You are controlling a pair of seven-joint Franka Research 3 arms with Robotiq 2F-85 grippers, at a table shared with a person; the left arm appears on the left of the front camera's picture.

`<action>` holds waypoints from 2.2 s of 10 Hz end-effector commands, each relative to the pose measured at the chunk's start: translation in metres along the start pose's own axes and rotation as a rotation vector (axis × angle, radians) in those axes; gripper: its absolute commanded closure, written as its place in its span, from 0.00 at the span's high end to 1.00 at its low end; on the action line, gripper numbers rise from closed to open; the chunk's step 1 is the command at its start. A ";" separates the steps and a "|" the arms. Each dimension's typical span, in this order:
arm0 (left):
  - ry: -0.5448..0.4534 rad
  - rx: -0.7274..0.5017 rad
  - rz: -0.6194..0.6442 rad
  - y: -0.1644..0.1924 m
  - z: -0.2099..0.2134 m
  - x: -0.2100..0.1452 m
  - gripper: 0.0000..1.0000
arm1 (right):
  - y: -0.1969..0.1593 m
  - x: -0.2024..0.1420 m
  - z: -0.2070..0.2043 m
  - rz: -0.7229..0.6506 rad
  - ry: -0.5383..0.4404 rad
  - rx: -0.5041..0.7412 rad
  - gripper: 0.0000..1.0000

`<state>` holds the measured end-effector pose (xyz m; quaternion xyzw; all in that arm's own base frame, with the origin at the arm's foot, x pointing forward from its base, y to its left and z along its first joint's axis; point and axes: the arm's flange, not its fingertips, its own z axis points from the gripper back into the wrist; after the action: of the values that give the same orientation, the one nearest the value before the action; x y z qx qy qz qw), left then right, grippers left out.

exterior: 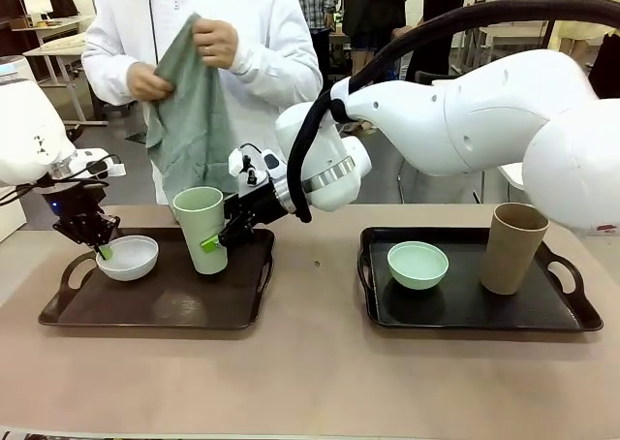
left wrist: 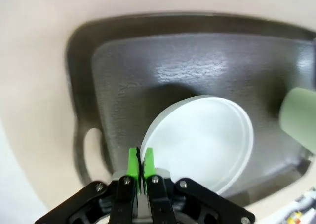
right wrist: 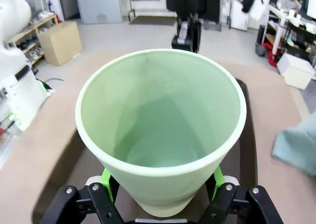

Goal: Set up a tray with a mat and arrange the tableware.
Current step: Pick up the Picnic Bowl and Reusable plastic cup from the Handle tray in front of the human's position and hold them in the air, then place the Picnic Bowl and Reusable plastic cup back onto the Handle tray in front of the human's position.

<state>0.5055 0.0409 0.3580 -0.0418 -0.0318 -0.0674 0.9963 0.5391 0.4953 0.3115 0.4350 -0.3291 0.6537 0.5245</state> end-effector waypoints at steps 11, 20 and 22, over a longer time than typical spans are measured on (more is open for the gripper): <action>-0.127 -0.013 -0.082 -0.051 0.157 -0.049 0.00 | 0.116 0.162 0.091 0.096 -0.051 0.020 0.24; -0.127 -0.013 -0.082 -0.051 0.157 -0.049 0.00 | 0.116 0.162 0.091 0.096 -0.051 0.020 0.24; -0.127 -0.013 -0.082 -0.051 0.157 -0.049 0.00 | 0.116 0.162 0.091 0.096 -0.051 0.020 0.24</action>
<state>0.4409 0.0094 0.5128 -0.0517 -0.0926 -0.0990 0.9894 0.4369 0.4540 0.4982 0.4408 -0.3527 0.6684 0.4843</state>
